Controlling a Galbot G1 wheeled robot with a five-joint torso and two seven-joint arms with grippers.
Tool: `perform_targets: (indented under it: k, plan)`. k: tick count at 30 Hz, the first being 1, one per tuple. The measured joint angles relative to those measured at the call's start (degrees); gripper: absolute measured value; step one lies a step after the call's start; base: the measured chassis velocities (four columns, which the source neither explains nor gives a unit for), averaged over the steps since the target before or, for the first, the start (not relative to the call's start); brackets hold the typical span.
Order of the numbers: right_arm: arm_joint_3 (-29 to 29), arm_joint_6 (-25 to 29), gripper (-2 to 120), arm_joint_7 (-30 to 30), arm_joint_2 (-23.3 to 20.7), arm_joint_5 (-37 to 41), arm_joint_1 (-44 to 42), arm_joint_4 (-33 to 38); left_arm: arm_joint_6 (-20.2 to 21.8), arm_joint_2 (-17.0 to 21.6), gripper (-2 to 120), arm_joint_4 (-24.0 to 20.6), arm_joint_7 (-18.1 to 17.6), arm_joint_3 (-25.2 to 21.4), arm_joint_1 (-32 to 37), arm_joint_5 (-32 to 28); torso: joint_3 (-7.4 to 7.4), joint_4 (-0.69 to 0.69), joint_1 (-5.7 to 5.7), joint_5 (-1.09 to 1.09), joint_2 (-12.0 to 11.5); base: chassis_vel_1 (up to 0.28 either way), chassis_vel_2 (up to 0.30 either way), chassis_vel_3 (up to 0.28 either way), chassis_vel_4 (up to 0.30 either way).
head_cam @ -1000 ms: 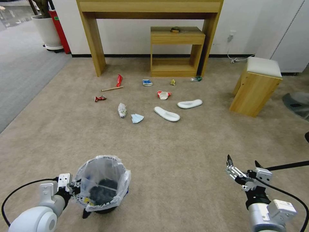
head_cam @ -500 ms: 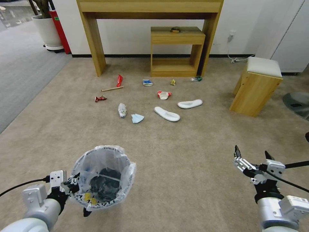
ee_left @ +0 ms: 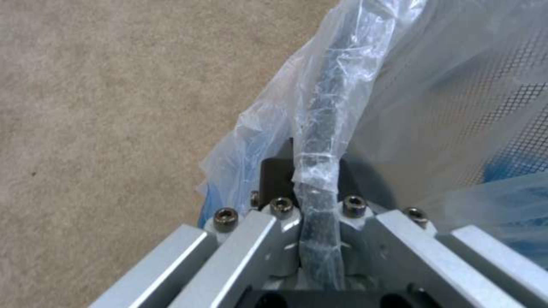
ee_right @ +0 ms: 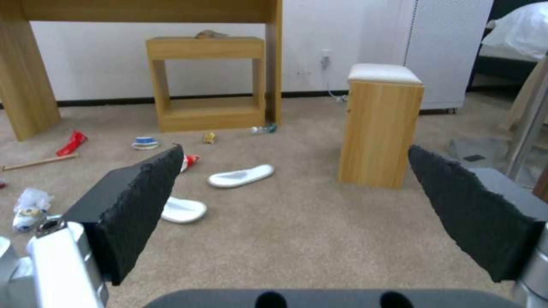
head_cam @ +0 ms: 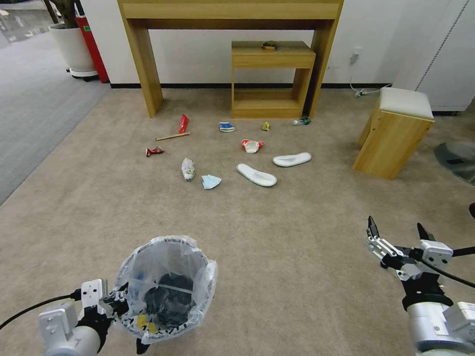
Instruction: Pick up the trash bin and place the garbage on the floor into it.
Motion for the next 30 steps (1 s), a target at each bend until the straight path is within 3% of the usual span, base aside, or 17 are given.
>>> perform_targets:
  k: [7, 30]
  plan:
    - [-0.16, 0.4, 100, 0.14, 0.1, 0.01, 0.09, -0.53, 0.0, 0.1, 0, 0.0, -0.51, 2.37, -0.81, 0.93, 0.0, 0.0, -0.01, 0.01, 0.0, -0.023, 0.139, 0.016, -0.147]
    - [-0.29, 1.97, 100, 0.48, 0.9, 0.26, -0.18, -2.37, -0.03, 1.08, 0, -0.02, -2.49, 8.52, -3.47, 2.91, 0.0, 0.0, 0.0, 0.0, -0.01, -0.021, 0.358, 0.033, -0.353]
